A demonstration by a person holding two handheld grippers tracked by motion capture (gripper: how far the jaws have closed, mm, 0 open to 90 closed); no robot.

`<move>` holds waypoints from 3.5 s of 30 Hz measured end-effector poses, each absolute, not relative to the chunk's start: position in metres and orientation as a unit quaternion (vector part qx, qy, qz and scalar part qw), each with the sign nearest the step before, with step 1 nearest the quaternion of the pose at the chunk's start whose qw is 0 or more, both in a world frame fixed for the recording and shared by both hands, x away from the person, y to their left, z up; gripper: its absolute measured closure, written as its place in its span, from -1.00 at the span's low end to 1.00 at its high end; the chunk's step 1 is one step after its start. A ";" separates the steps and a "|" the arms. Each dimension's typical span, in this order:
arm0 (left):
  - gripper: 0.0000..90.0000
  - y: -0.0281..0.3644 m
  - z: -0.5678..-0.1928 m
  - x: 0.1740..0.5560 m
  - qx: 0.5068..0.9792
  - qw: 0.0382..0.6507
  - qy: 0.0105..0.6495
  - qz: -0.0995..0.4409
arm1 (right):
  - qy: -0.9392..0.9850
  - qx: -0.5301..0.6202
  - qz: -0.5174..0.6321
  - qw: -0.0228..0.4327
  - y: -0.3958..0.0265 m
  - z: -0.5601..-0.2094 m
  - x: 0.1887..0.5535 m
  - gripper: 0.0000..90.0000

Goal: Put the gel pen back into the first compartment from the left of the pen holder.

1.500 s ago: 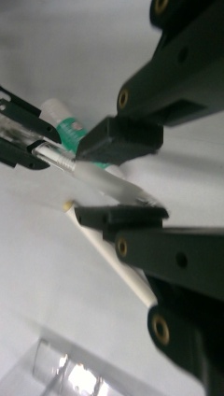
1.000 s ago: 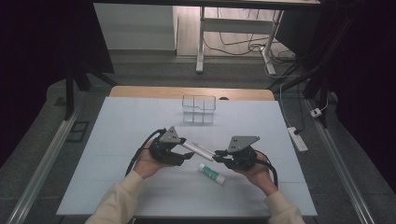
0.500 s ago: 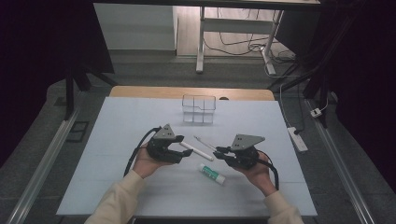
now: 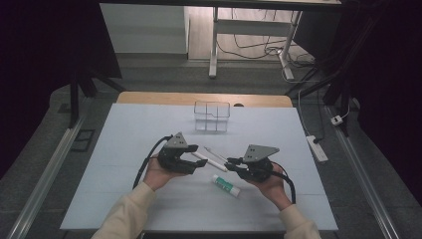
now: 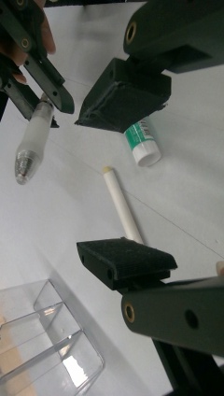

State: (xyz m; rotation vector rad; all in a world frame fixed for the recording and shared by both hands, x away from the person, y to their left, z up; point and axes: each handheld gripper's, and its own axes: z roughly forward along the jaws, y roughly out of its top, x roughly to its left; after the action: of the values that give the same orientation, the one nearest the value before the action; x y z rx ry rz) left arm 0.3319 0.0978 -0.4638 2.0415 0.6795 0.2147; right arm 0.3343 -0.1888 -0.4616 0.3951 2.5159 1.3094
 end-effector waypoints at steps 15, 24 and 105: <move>-0.03 0.090 -0.466 0.334 0.832 0.479 0.270 0.072 | 0.877 0.127 0.444 0.132 -0.176 -0.474 0.331 0.68; 0.29 0.090 -0.468 0.336 0.831 0.487 0.264 0.051 | 0.883 0.123 0.434 0.132 -0.171 -0.479 0.330 0.68; 0.78 0.144 -0.424 0.336 0.791 0.537 0.283 0.080 | 0.836 0.282 0.444 0.153 -0.278 -0.482 0.334 -0.08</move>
State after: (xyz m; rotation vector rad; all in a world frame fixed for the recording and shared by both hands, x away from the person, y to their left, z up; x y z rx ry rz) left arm 0.3361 0.1435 -0.4244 1.8827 0.6732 0.1916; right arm 0.3338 -0.2775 -0.4819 0.8088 2.3989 1.2744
